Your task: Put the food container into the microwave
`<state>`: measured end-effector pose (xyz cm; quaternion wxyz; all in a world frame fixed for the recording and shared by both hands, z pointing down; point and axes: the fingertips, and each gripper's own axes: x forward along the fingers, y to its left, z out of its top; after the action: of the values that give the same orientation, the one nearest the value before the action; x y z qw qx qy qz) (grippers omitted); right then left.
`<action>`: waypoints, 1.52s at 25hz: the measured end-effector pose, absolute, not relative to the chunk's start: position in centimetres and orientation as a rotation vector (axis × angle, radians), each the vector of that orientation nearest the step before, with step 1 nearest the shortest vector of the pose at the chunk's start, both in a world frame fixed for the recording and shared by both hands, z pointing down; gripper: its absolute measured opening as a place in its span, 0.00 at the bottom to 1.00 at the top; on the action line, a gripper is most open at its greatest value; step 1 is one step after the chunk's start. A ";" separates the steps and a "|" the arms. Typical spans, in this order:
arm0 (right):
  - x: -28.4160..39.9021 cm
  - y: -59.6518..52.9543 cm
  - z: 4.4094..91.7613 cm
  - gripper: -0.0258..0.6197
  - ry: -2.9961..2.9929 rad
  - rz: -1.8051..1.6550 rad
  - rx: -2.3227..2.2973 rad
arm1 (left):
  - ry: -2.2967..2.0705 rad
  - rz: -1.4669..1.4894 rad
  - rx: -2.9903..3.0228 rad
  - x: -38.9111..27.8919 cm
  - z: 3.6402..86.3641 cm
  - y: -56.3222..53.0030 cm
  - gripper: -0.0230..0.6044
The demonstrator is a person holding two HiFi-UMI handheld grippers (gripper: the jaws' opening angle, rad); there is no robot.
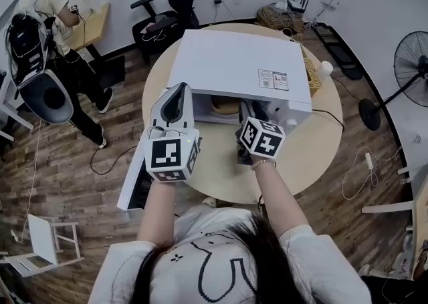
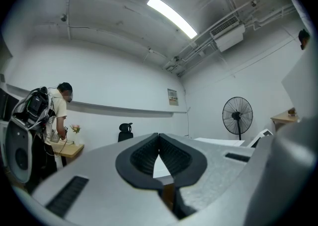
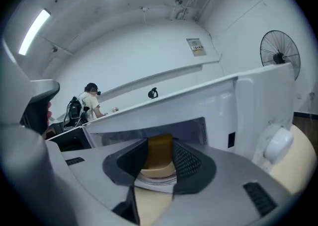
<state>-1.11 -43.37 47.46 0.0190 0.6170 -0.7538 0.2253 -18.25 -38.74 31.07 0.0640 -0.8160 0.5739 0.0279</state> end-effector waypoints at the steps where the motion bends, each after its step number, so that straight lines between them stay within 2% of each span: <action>1: -0.9 -43.1 47.1 0.27 -2.346 0.693 1.907 | 1.739 0.086 -2.464 -18.1 30.9 -38.7 0.05; 9: -0.9 -41.0 43.6 0.26 -2.401 0.508 1.757 | 1.775 0.097 -2.451 -17.7 30.2 -38.3 0.05; 17: -0.3 -39.7 36.8 0.10 -2.484 0.225 1.746 | 1.771 0.117 -2.435 -18.2 29.3 -38.6 0.05; 30: 1.6 -36.4 28.0 0.09 -2.509 -0.250 1.752 | 1.644 0.096 -2.379 -18.3 26.5 -38.0 0.05; 38: 4.0 -35.2 24.4 0.08 -2.425 -0.412 1.833 | 1.579 0.119 -2.382 -18.8 24.6 -37.5 0.05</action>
<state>4.03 -35.23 24.38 0.0368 0.5971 -0.7900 -0.1341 -18.76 -37.50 24.63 0.1401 -0.8247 0.5465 0.0411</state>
